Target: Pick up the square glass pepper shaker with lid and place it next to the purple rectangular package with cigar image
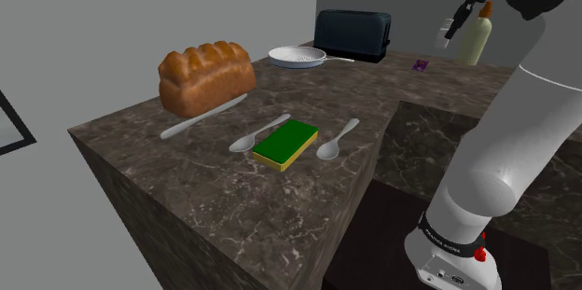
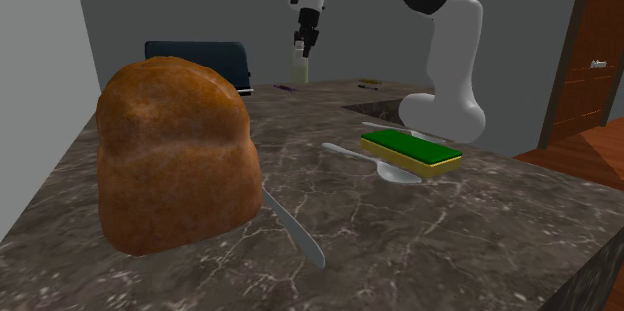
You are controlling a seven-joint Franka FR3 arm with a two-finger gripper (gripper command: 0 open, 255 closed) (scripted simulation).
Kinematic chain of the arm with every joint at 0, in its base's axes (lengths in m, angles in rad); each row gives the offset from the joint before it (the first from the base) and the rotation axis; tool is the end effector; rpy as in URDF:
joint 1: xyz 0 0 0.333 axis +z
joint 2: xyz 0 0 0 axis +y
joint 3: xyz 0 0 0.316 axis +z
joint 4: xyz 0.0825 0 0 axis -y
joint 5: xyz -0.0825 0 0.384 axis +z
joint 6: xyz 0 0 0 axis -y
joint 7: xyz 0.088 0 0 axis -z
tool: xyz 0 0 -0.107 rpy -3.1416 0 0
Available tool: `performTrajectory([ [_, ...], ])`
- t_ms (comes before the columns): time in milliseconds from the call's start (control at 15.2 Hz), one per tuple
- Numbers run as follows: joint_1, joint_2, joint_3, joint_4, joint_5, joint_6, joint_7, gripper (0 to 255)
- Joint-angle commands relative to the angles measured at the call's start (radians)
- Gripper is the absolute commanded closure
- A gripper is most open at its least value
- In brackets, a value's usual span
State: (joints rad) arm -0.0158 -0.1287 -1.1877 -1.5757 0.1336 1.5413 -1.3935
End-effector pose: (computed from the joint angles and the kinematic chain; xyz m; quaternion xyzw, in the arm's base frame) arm 0.1728 -0.5086 0.6464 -0.9872 -0.0975 -0.1233 0.0273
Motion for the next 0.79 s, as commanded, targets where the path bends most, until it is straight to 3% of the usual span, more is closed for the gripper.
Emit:
performTrajectory([
  [0,-0.006,-0.028,0.021,-0.044,-0.026,0.035,0.011,255],
  [726,-0.031,-0.085,0.061,-0.224,-0.074,0.188,0.020,255],
])
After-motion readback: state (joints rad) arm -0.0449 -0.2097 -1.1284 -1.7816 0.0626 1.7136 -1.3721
